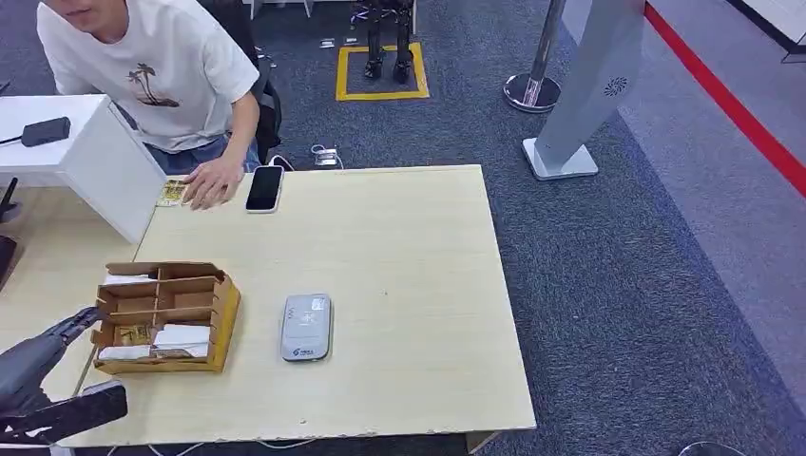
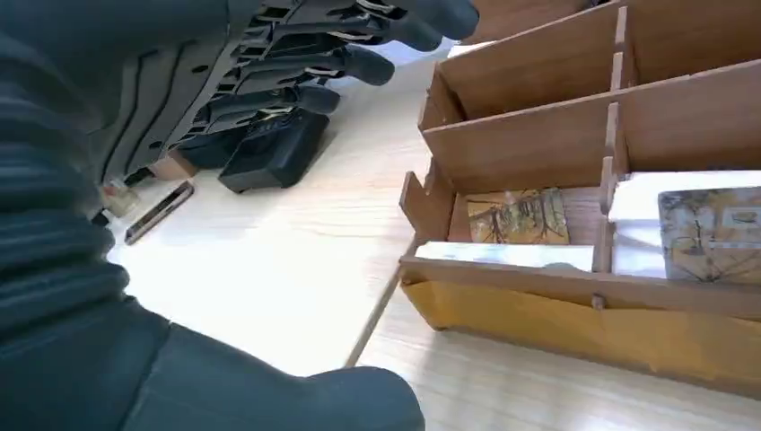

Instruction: Pass the card to the sensor for recognition and then transmit it.

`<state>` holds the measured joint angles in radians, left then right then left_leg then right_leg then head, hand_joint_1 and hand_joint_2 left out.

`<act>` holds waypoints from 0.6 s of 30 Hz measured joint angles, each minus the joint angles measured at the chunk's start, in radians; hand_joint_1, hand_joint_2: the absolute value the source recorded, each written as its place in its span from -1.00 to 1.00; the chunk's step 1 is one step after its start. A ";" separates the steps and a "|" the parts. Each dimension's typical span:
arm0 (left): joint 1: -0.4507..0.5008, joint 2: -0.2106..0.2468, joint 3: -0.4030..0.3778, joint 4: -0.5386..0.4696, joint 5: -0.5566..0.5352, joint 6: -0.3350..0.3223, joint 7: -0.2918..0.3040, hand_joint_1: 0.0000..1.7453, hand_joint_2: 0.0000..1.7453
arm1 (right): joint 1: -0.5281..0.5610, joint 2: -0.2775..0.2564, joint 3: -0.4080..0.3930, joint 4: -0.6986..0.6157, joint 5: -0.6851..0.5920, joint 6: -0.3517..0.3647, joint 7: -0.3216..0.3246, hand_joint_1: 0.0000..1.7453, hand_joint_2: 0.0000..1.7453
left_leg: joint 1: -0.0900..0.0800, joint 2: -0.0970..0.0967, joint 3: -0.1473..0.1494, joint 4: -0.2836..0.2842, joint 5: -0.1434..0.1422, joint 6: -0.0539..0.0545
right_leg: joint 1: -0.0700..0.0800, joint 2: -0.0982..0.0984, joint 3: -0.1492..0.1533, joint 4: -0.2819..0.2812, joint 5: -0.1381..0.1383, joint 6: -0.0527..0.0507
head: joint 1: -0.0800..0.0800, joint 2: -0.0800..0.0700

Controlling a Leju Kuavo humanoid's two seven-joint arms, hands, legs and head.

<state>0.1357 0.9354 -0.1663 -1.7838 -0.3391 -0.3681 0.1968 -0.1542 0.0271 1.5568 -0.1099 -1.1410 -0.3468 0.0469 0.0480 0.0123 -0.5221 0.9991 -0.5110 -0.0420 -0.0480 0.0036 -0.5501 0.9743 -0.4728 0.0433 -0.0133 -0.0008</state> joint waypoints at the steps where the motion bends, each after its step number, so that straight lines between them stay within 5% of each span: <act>1: -0.003 0.000 0.000 0.003 -0.003 0.000 0.000 -0.98 1.00 | -0.001 0.000 0.000 0.000 0.000 0.000 0.000 -1.00 -1.00 | 0.000 0.000 0.000 0.000 0.000 0.000 | 0.000 0.000 0.000 0.000 0.000 0.000 | 0.000 0.000; 18: -0.048 -0.030 -0.002 0.042 -0.029 0.003 0.011 -1.00 1.00 | -0.003 0.000 0.000 0.000 -0.002 0.000 0.002 -1.00 -1.00 | 0.000 0.000 0.000 0.000 0.000 0.000 | 0.000 0.000 0.000 0.000 0.000 0.000 | 0.000 0.000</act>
<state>0.0881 0.9052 -0.1682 -1.7414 -0.3677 -0.3647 0.2075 -0.1571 0.0271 1.5568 -0.1099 -1.1429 -0.3468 0.0492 0.0479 0.0123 -0.5221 0.9991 -0.5110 -0.0420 -0.0480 0.0036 -0.5502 0.9743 -0.4728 0.0433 -0.0134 -0.0008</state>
